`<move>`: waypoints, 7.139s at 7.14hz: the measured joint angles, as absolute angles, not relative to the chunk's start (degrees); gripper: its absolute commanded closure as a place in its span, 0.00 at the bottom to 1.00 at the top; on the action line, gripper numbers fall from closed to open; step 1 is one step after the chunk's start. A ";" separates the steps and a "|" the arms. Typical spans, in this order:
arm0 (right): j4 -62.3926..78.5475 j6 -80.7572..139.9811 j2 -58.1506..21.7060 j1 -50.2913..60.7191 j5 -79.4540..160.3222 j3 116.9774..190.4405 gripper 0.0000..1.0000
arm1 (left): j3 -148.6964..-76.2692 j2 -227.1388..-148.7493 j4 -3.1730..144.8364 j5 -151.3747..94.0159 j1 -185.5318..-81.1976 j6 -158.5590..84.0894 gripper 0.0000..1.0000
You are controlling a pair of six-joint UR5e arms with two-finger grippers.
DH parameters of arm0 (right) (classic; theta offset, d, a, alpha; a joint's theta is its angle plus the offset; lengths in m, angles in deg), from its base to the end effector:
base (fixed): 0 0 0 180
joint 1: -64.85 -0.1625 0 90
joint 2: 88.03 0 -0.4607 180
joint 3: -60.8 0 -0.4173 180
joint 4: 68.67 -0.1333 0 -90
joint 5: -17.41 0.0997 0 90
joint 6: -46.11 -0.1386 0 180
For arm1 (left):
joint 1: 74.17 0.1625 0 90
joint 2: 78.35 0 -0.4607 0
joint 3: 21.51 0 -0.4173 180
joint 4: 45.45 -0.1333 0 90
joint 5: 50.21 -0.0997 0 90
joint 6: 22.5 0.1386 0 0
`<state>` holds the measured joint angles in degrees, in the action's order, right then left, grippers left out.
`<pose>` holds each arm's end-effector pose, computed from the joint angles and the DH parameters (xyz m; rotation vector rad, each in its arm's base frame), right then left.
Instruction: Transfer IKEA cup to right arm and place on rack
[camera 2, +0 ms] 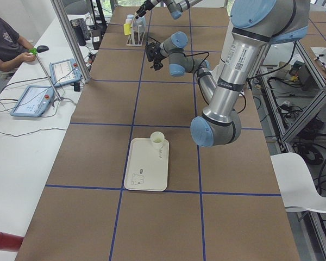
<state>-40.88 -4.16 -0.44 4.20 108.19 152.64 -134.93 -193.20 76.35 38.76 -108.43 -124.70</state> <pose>-0.1807 -0.5895 0.5558 0.8875 -0.7555 0.3152 0.4402 -0.4641 0.1948 0.2890 1.4027 -0.6842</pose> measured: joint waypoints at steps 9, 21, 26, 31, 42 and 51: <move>-19.81 -27.37 -8.68 7.76 130.74 171.74 0.00 | -137.98 -180.90 49.59 75.04 -135.24 -77.27 0.00; -19.97 -35.63 -10.77 24.23 115.40 173.74 0.00 | -126.09 -163.31 73.19 70.31 -129.59 -76.77 0.01; -19.98 -35.62 -10.77 24.24 115.67 173.74 0.00 | -125.74 -162.15 73.22 70.50 -127.03 -76.65 0.59; -19.98 -35.54 -10.74 24.30 115.73 173.74 0.00 | -126.29 -161.94 73.04 70.86 -126.99 -76.62 1.00; -40.99 -55.99 -10.85 25.39 116.14 170.77 0.00 | -128.71 -183.44 77.35 82.91 -139.64 -116.55 1.00; -52.23 -67.90 -15.89 29.87 110.64 166.91 0.00 | -124.62 -184.42 125.58 31.83 -106.13 -164.28 1.00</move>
<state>-52.23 -67.90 -15.89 29.87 110.64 166.91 -124.62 -184.42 125.58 31.83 -106.13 -164.28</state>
